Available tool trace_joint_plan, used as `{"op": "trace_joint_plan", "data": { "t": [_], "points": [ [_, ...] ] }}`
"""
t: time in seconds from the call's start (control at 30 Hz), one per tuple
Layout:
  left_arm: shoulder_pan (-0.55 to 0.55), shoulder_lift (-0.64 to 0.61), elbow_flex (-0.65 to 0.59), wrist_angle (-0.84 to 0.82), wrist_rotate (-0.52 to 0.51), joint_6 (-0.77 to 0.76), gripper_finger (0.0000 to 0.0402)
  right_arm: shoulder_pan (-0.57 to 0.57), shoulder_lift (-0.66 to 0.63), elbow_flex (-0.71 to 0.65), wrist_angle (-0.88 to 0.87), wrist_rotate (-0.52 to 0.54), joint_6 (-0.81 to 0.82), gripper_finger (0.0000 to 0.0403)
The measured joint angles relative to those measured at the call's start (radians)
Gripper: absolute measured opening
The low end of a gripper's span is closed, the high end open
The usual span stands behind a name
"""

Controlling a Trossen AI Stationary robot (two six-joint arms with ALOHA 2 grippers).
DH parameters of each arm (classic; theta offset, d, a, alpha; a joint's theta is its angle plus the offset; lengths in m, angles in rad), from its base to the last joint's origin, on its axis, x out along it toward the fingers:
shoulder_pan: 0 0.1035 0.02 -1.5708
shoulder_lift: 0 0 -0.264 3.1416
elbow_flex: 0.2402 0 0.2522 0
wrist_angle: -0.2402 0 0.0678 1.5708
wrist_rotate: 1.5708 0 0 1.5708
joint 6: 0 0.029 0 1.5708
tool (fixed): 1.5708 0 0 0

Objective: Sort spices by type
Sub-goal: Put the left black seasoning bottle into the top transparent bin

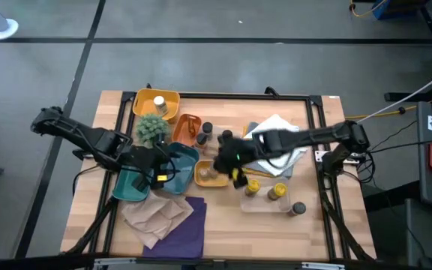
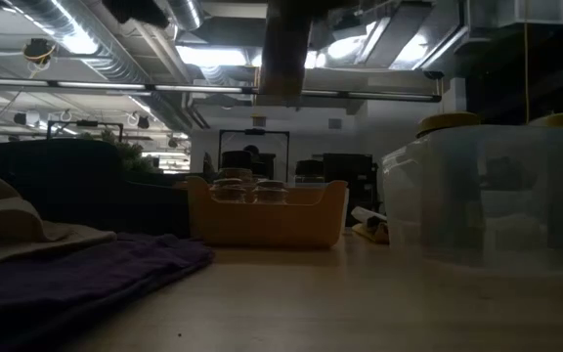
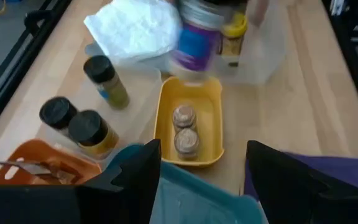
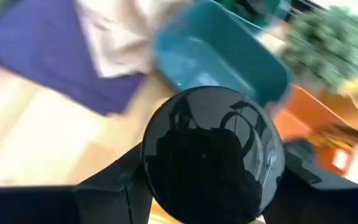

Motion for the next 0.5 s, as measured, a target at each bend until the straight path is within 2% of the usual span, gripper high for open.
{"op": "trace_joint_plan", "data": {
  "t": [0.23, 0.43, 0.5],
  "points": [
    [0.003, 0.001, -0.088, 0.07, -0.006, 0.026, 0.0221, -0.186, 0.016, -0.001, 0.005, -0.028, -0.019, 0.0216],
    [0.003, 0.0, -0.147, 0.168, -0.018, 0.029, 0.0221, -0.265, 0.051, -0.056, 0.102, -0.083, -0.024, 0.0216],
    [0.003, 0.004, -0.15, 0.155, -0.021, 0.028, 0.0221, -0.285, 0.064, -0.073, 0.104, -0.092, -0.024, 0.0216]
  ]
}}
